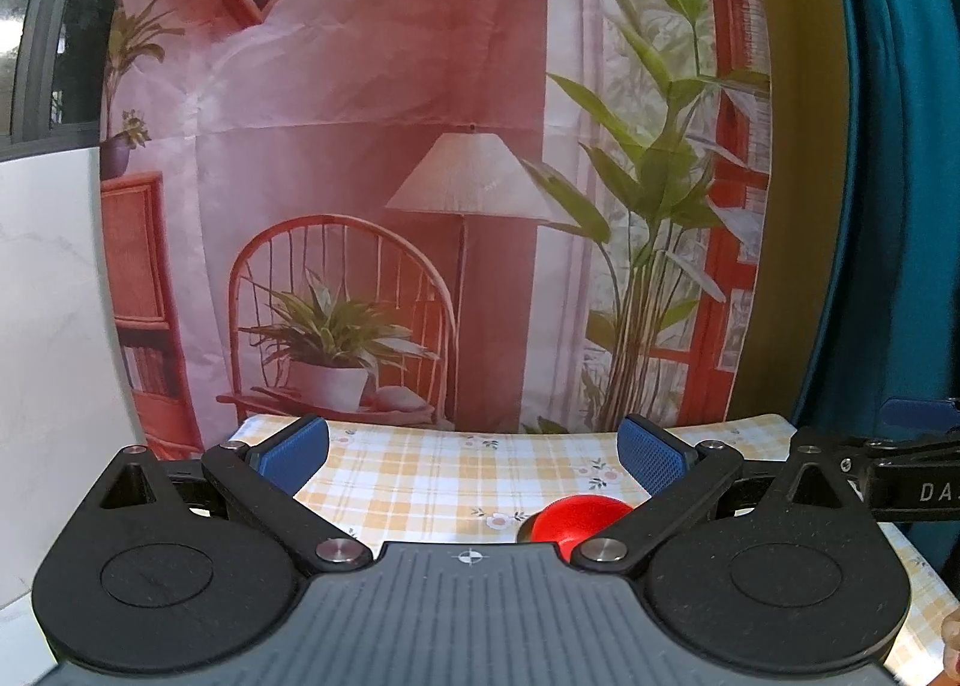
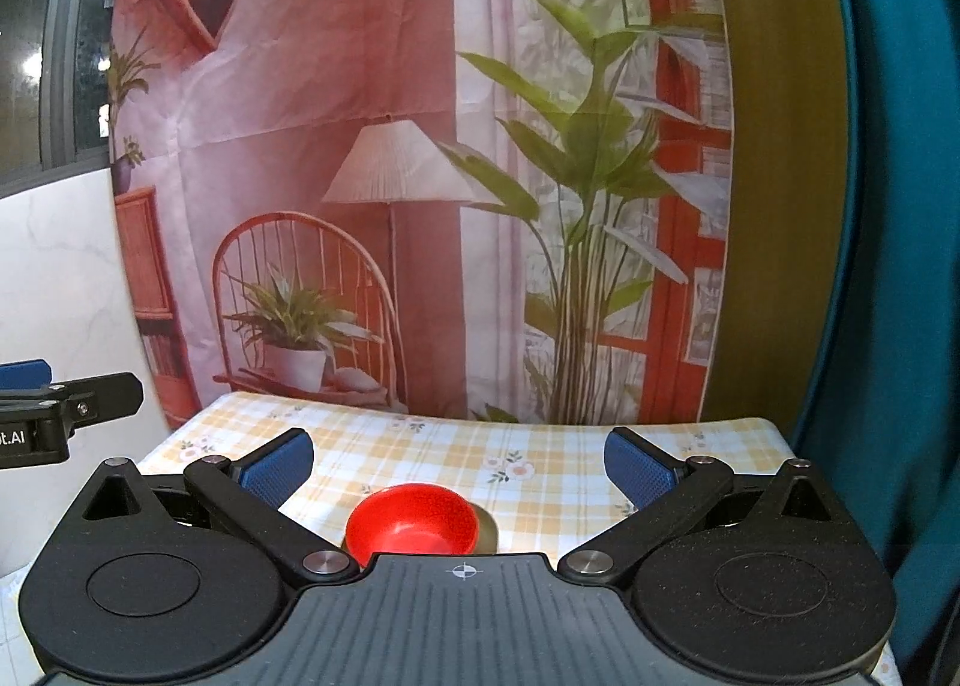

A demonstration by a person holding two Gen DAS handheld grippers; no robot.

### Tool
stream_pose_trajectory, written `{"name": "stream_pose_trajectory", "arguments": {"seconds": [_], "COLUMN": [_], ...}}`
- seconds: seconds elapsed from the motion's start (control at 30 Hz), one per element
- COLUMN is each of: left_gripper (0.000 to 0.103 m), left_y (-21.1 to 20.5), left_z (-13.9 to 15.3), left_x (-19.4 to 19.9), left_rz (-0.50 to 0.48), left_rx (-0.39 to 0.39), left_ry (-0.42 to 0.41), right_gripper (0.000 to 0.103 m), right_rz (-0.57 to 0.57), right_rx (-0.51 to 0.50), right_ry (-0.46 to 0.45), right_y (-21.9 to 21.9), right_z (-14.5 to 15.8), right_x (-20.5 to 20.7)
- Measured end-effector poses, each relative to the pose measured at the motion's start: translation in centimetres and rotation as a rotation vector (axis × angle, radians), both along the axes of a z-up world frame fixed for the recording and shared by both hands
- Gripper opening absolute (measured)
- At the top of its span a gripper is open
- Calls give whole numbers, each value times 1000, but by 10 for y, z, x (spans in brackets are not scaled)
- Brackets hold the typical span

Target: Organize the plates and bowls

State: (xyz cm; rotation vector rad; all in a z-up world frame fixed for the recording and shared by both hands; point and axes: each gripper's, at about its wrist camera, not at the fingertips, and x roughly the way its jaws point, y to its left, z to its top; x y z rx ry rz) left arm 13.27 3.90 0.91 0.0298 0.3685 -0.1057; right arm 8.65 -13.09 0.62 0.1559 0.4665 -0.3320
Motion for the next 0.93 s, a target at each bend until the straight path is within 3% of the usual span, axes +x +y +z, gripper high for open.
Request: {"name": "stream_pose_trajectory", "arguments": {"seconds": [0.93], "left_gripper": [103], "left_y": [-1], "left_z": [-3], "left_x": [-1], "left_rz": [-2], "left_rx": [8], "left_ry": [12], "right_gripper": [103], "right_rz": [1], "right_rx": [2], "right_ry": [3], "right_y": [0], "right_z": [1], "right_x": [0]}}
